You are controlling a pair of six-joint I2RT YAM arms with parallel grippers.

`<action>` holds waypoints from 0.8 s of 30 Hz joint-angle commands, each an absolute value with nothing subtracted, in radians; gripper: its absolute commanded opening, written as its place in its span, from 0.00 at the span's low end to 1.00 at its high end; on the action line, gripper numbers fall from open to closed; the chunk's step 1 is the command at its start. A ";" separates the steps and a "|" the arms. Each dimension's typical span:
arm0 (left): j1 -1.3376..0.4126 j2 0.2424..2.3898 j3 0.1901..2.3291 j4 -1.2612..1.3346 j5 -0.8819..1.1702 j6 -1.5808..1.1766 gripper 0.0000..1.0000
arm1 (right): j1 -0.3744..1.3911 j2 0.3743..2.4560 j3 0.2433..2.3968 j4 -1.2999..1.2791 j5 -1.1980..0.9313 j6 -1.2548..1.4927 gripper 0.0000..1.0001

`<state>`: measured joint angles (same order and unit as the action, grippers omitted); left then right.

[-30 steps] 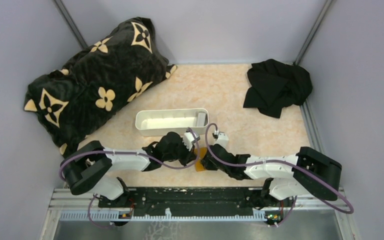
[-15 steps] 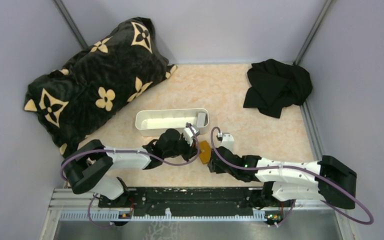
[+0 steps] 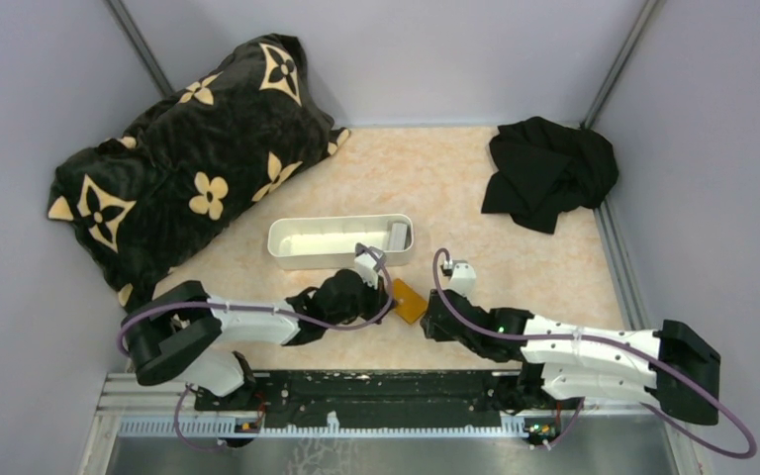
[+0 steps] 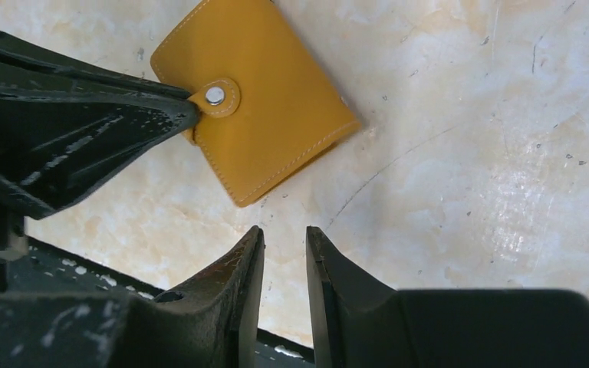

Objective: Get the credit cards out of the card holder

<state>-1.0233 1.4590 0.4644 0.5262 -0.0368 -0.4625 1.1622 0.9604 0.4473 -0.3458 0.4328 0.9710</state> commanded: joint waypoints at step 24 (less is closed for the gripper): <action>-1.031 1.496 0.615 0.358 -0.439 -0.416 0.71 | 1.194 1.144 0.456 0.005 0.274 0.956 0.00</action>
